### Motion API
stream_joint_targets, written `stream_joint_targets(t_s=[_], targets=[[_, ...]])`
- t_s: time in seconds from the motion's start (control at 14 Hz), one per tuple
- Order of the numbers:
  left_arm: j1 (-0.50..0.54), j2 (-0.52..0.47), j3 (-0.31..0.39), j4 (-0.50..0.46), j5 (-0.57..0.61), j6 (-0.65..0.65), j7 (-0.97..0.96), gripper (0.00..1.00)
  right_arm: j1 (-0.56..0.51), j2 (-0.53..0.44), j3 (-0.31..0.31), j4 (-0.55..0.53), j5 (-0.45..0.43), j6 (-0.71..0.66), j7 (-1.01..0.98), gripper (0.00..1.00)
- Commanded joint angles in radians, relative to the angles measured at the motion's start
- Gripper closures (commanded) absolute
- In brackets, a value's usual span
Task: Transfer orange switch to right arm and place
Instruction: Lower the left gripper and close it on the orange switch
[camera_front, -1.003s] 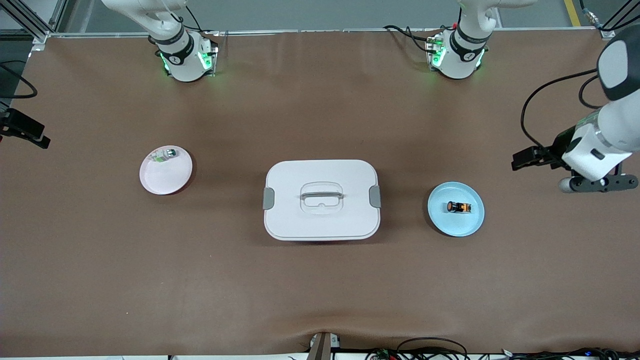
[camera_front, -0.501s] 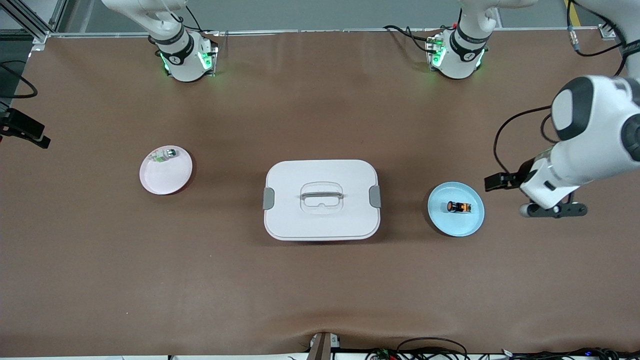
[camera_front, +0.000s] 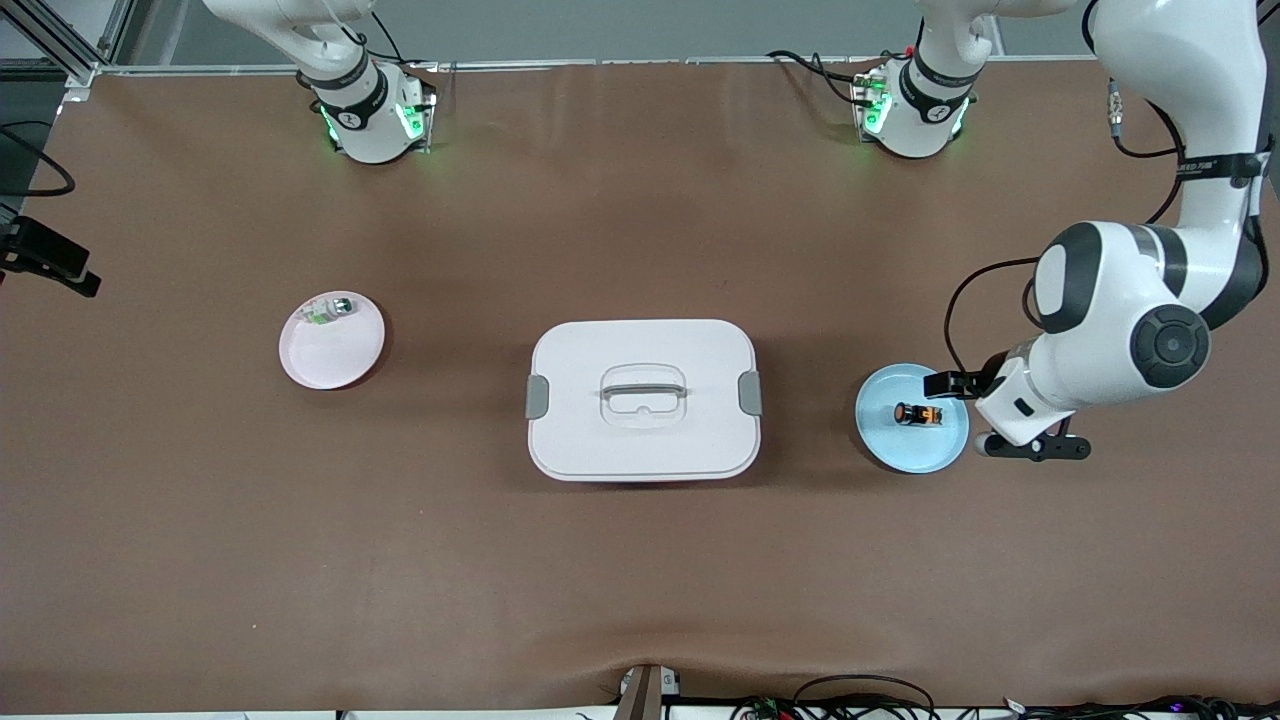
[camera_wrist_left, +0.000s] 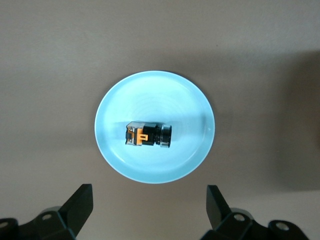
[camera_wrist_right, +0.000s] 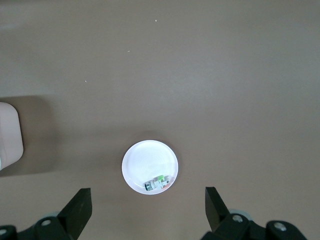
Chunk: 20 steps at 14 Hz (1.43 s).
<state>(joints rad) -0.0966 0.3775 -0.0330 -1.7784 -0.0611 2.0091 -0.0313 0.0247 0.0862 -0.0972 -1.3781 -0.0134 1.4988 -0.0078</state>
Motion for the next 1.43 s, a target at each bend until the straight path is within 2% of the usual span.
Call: stream_joint_targets(t_s=[0.0,0.36,0.64,0.86,1.15,1.36], targets=[[0.005,-0.017,-0.004,-0.108,-0.008,0.133,0.037,0.00,0.003,-0.006,-0.003,0.005,0.013,-0.002,0.000,0.00],[0.003,0.014,-0.004,-0.134,0.001,0.203,0.053,0.00,0.001,-0.006,-0.003,0.005,0.013,-0.002,0.000,0.00],[-0.002,0.046,-0.008,-0.182,0.001,0.328,0.112,0.00,0.001,-0.006,-0.003,0.005,0.013,-0.002,0.000,0.00],[0.005,0.063,-0.011,-0.196,0.001,0.347,0.152,0.00,0.001,-0.006,-0.003,0.005,0.013,-0.002,0.000,0.00],[0.009,0.083,-0.011,-0.245,0.001,0.440,0.192,0.00,0.003,-0.006,-0.003,0.005,0.013,-0.002,0.000,0.00],[0.017,0.107,-0.013,-0.243,0.000,0.468,0.194,0.00,0.003,-0.006,-0.003,0.005,0.013,-0.002,0.002,0.00]])
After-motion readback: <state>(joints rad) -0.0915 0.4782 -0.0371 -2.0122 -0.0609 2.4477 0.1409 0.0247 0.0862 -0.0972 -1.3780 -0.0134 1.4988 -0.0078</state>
